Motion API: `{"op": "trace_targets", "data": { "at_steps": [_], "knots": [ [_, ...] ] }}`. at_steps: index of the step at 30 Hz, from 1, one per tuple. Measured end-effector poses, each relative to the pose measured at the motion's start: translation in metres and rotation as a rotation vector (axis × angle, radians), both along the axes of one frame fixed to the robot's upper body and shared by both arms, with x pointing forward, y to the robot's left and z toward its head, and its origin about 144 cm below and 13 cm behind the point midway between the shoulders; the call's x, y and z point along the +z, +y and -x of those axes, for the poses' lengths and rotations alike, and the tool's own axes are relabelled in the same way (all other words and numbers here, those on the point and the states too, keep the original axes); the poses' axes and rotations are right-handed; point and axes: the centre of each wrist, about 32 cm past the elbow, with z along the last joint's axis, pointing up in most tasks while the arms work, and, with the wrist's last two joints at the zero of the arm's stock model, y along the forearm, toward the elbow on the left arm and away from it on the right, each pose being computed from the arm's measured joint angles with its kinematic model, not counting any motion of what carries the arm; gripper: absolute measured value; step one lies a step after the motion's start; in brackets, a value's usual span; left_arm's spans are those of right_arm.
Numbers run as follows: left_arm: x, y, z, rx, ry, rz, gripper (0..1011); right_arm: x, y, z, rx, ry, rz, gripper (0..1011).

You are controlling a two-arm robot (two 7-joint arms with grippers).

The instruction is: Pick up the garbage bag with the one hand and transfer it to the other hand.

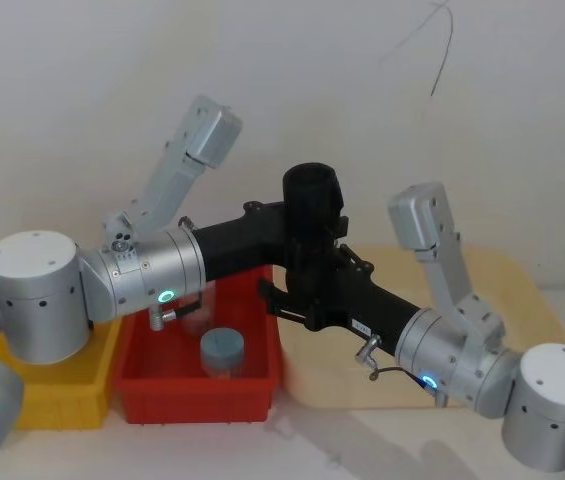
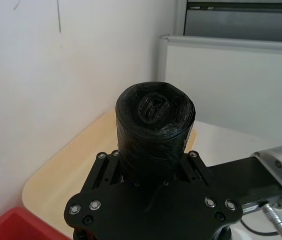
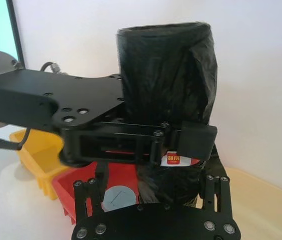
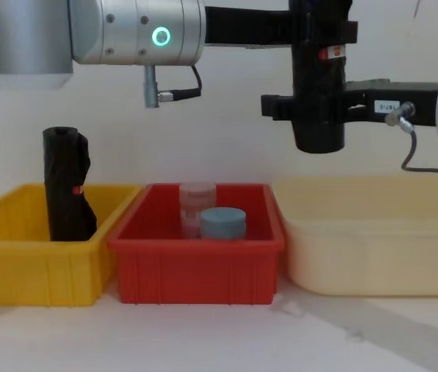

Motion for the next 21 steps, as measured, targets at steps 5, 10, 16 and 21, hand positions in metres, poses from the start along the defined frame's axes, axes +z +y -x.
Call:
{"op": "trace_targets", "data": {
  "at_steps": [5,10,16,21],
  "knots": [
    [-0.0037,-0.0015,-0.0008,-0.018,-0.001,0.015,386,-0.001,0.0015,-0.003,-0.011,0.025,-0.029,987],
    [-0.0062,-0.0024,-0.0012,-0.028,-0.003,0.024,386,-0.0015,0.0022,-0.0046,-0.017,0.038,-0.043,909],
    [-0.0084,-0.0033,-0.0016,-0.038,-0.005,0.033,386,-0.0022,0.0029,-0.006,-0.022,0.05,-0.055,740],
    [-0.0095,-0.0038,-0.0017,-0.044,-0.006,0.038,386,-0.0025,0.0033,-0.0067,-0.024,0.056,-0.062,577]
  ]
}}
